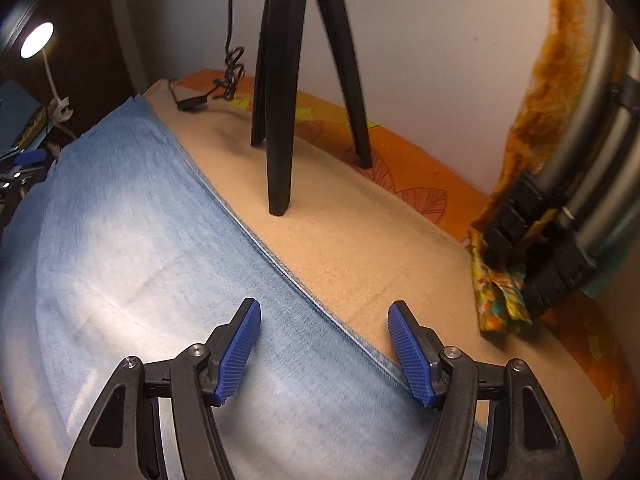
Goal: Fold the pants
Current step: 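Move both tools toward the jeans, the right tool toward the waistband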
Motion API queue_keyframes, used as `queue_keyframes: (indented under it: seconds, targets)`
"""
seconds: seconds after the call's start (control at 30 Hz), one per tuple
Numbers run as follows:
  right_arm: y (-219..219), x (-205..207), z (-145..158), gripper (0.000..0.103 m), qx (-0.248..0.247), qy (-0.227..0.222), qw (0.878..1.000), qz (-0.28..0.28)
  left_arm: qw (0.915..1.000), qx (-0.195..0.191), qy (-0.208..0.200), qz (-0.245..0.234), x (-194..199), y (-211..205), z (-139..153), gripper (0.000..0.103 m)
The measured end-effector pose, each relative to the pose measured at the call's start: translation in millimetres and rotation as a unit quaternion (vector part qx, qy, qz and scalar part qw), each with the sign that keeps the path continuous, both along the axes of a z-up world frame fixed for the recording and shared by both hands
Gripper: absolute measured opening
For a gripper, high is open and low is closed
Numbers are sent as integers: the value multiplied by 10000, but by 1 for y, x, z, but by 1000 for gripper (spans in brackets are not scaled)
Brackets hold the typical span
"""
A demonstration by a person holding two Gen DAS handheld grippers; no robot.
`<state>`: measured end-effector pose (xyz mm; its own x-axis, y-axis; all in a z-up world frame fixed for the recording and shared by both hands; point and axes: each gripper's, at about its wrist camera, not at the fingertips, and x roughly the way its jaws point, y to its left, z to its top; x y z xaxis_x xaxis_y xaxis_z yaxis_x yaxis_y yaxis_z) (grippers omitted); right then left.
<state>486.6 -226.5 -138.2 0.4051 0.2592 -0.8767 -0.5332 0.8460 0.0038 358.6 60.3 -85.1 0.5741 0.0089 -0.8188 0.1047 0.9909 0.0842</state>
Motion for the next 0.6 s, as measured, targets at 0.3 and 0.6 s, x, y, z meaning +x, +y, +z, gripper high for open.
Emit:
queue_keyframes:
  seconds: [0.3,0.6]
  targets:
    - [-6,13,-10,71,188,174,9992,311,9999,0,61,97,15,-5,-20,71]
    - [16,-6,-2,10,62,126,9986,504,9997,-105,115,182,17,0,-29,71]
